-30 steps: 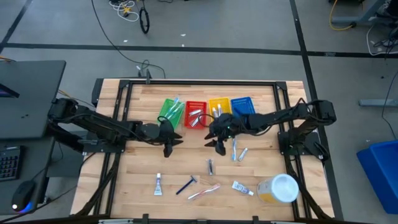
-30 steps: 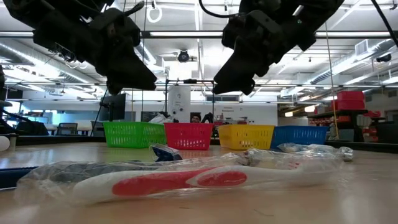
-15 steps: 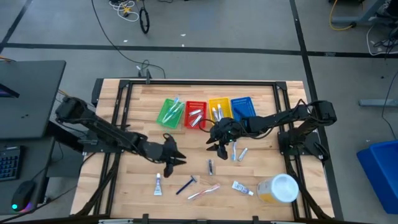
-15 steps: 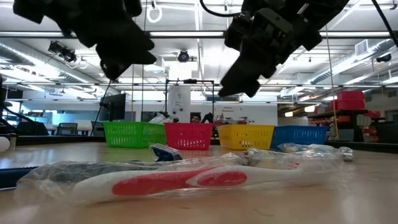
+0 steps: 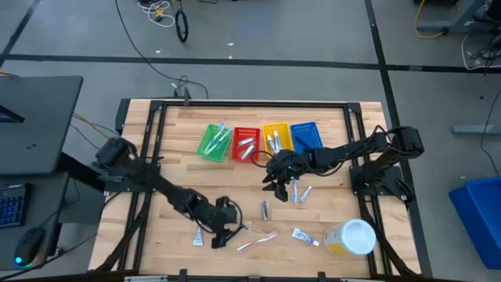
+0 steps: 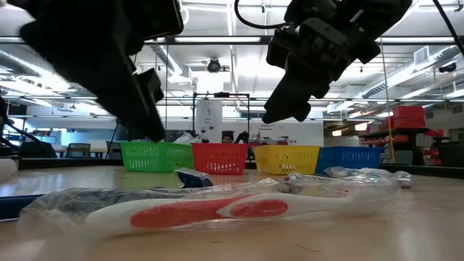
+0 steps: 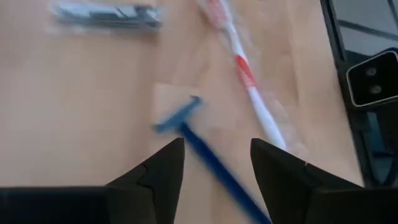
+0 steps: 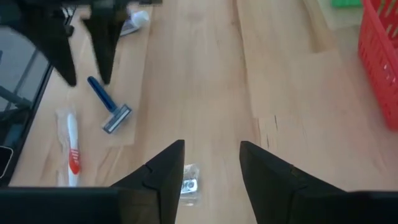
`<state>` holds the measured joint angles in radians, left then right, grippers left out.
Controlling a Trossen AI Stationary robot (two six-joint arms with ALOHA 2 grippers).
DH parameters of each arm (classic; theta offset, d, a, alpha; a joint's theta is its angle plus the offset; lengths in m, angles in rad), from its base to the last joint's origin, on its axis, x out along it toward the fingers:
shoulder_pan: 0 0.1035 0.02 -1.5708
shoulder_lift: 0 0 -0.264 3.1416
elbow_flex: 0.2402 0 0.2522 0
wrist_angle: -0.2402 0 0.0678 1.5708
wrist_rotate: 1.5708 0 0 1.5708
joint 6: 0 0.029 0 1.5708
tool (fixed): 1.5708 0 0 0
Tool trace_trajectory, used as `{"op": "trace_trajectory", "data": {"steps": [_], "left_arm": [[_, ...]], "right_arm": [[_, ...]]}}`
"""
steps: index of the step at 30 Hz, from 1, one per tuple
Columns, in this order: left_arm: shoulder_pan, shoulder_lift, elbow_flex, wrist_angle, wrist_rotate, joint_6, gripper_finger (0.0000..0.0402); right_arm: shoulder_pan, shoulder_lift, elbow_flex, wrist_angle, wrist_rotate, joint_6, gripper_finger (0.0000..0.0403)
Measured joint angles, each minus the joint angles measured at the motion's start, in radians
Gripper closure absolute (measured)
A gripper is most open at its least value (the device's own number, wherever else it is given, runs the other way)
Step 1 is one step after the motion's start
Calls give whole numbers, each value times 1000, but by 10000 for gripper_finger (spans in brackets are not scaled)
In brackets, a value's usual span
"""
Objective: Pick & Place Travel size toiletries
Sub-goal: Put the blue razor into the blue bin
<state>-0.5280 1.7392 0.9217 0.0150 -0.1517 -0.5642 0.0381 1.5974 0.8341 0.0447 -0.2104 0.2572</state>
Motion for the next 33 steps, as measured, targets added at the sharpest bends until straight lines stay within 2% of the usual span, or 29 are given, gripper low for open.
{"op": "trace_trajectory", "data": {"steps": [8,15,19,27,29,33], "left_arm": [[-110,126,29,-1,-130,-81,208],[-160,160,31,-11,-224,-133,218],[-168,159,30,-23,-257,-136,253],[-135,155,30,-54,-255,-153,355],[-116,152,30,-57,-240,-153,369],[-74,135,32,-85,-236,-125,367]], "right_arm": [[32,0,-1,16,0,15,243],[69,0,-1,46,0,16,247],[89,0,-1,51,0,15,248],[105,1,-1,51,0,2,249],[105,1,-1,51,0,-9,249],[105,1,-1,52,4,-13,252]]}}
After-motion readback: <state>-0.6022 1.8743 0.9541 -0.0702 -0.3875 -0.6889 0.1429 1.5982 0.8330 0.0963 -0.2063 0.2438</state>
